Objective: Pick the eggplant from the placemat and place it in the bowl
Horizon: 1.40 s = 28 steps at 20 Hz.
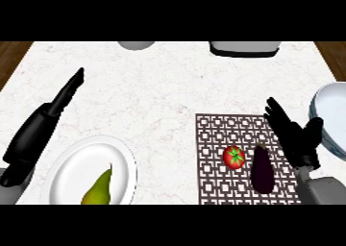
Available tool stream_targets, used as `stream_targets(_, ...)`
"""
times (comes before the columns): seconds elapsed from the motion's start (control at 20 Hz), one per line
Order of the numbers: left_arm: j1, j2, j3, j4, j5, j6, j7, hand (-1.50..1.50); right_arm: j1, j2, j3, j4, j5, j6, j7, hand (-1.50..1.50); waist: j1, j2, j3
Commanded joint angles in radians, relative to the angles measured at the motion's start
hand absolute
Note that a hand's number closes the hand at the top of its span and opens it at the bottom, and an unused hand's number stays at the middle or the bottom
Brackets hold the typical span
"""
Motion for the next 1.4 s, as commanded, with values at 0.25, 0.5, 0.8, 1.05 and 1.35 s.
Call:
stream_targets(0.25,0.11,-0.066,0.203,0.123,0.149,0.141,0.151,0.0,-0.177,-0.265,-0.092,-0.248,0.144,0.026,-0.079,1.5,0.004,0.009,0.024)
stream_targets(0.5,0.15,-0.096,0.222,0.141,0.189,0.159,0.183,0.0,0.087,-0.422,-0.035,-0.173,0.476,-0.22,0.212,-1.5,-0.077,0.001,0.02)
stream_targets(0.8,0.154,-0.104,0.238,0.132,0.202,0.148,0.187,0.0,0.384,-0.4,0.146,-0.598,0.718,-0.329,0.376,-1.5,-0.07,0.009,0.025)
stream_targets(1.05,0.13,-0.131,0.2,0.082,0.158,0.167,0.249,0.0,0.493,-0.472,0.054,-0.88,0.792,-0.267,0.653,-1.5,-0.035,0.019,0.028)
stream_targets(1.35,0.097,-0.165,0.226,0.173,0.155,0.105,0.19,0.0,0.223,-0.499,-0.009,-0.885,0.709,-0.006,0.873,-1.5,-0.002,0.028,0.028)
